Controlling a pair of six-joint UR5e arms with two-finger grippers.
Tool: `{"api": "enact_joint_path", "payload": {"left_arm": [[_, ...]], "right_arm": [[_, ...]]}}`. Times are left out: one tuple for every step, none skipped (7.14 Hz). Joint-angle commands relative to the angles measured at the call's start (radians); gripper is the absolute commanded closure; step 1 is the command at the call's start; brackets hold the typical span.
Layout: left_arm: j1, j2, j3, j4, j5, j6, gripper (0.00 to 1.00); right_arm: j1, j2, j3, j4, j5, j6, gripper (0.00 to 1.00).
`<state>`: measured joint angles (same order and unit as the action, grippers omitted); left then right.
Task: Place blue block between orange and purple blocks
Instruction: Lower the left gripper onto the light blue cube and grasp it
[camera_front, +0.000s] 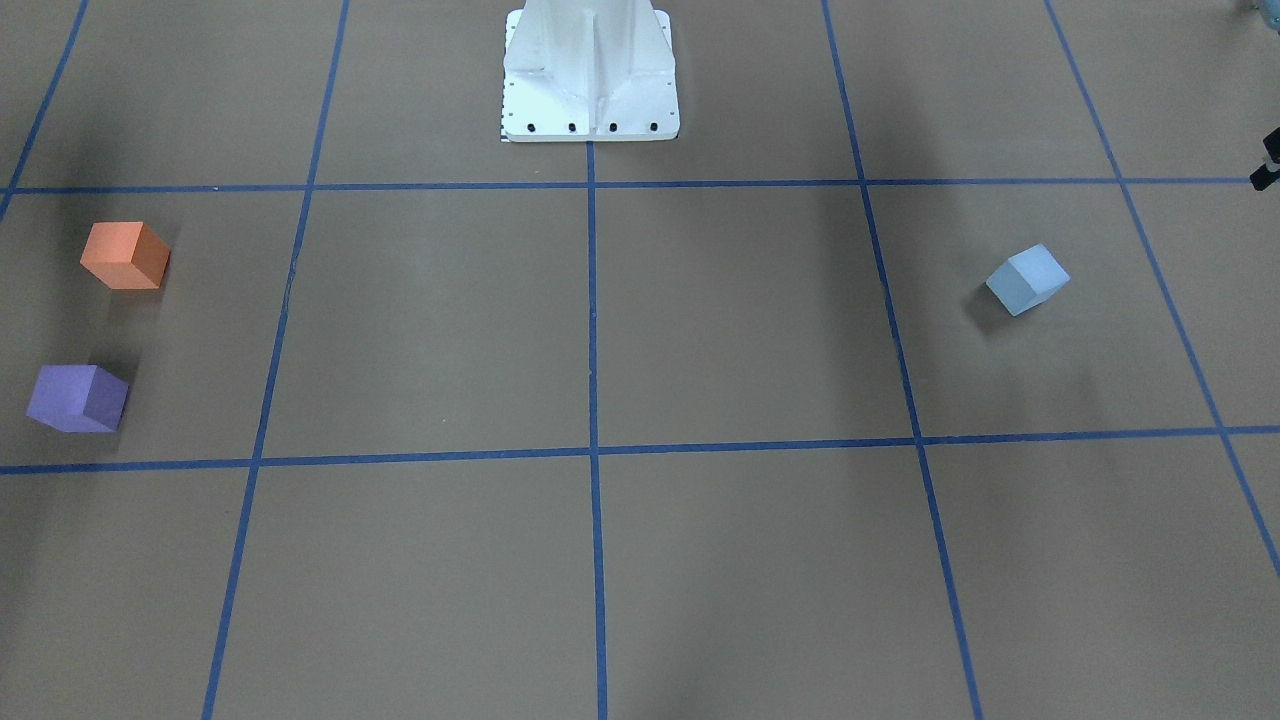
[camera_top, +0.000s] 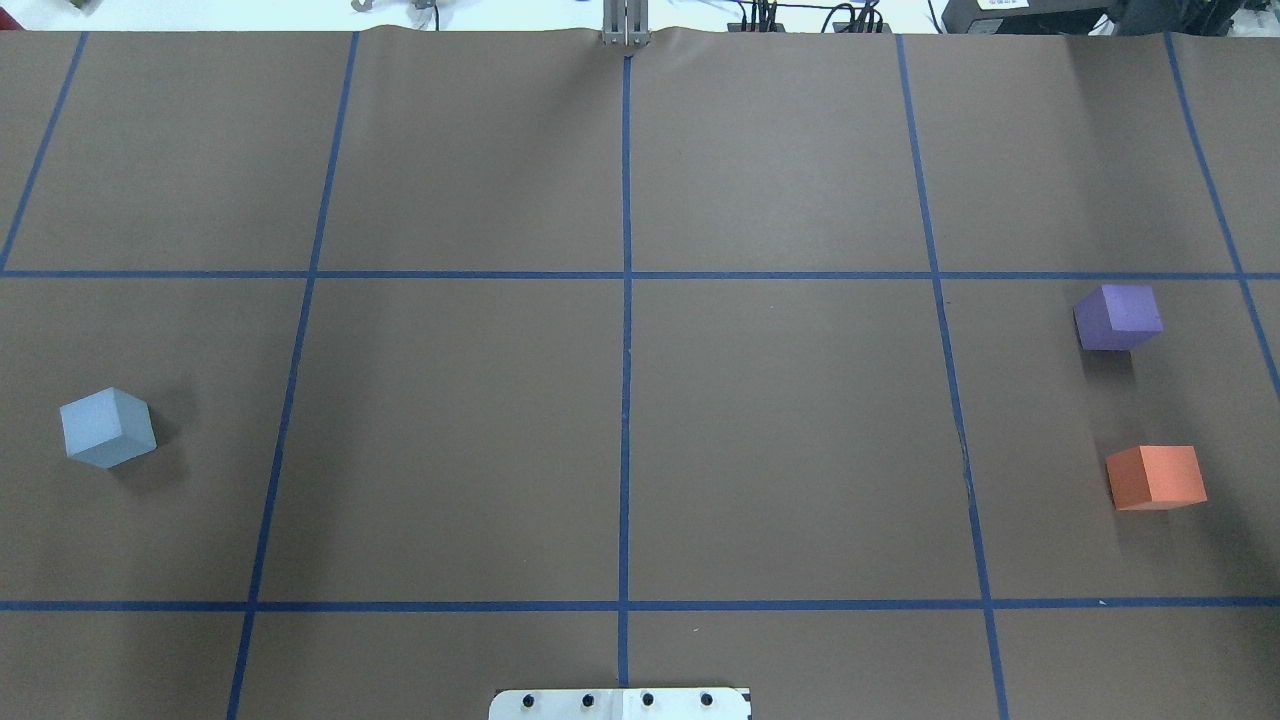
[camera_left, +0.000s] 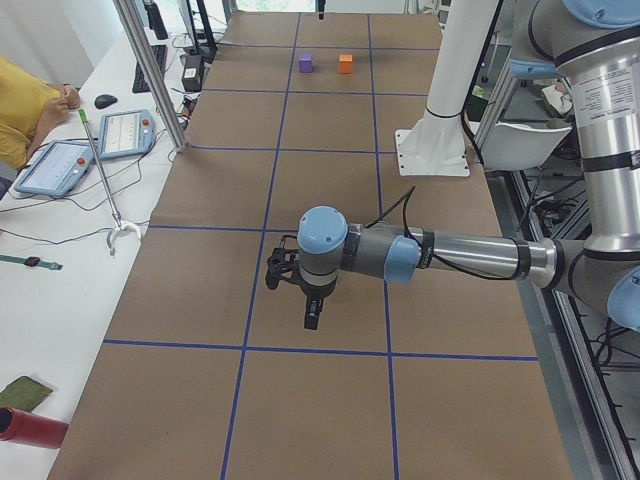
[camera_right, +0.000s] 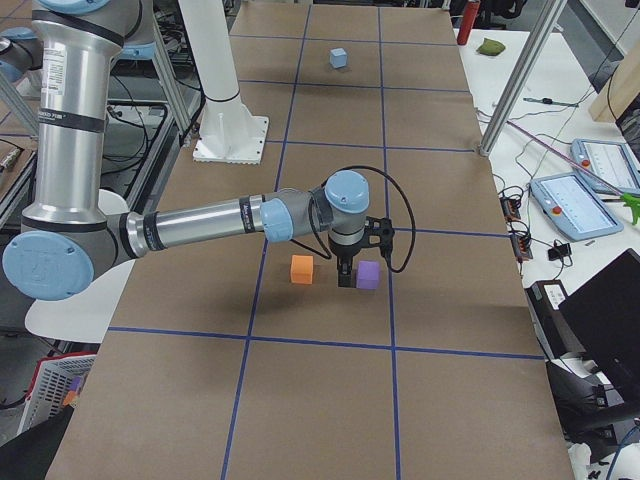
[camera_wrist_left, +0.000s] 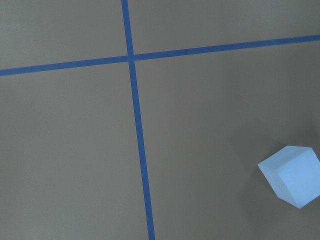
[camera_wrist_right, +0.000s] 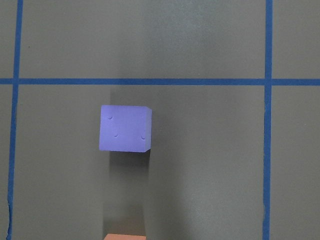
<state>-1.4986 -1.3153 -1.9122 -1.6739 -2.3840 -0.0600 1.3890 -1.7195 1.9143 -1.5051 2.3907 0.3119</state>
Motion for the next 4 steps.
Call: {"api": "enact_joint_path", "payload": {"left_arm": [[0.001, -0.007, -0.005, -0.003, -0.007, 0.0, 0.0], [0.001, 0.002, 0.001, -0.007, 0.0, 0.008, 0.0], [0.001, 0.002, -0.017, -0.021, -0.007, -0.003, 0.0], [0.011, -0.001, -0.019, -0.024, -0.01, -0.099, 0.0]], "right_arm": [[0.001, -0.015, -0.009, -0.001, -0.002, 0.001, 0.0], [0.001, -0.021, -0.005, -0.001, -0.002, 0.001, 0.0], [0.001, -0.02, -0.009, -0.001, -0.002, 0.001, 0.0], [0.001, -0.018, -0.011, -0.001, -0.002, 0.003, 0.0]]}}
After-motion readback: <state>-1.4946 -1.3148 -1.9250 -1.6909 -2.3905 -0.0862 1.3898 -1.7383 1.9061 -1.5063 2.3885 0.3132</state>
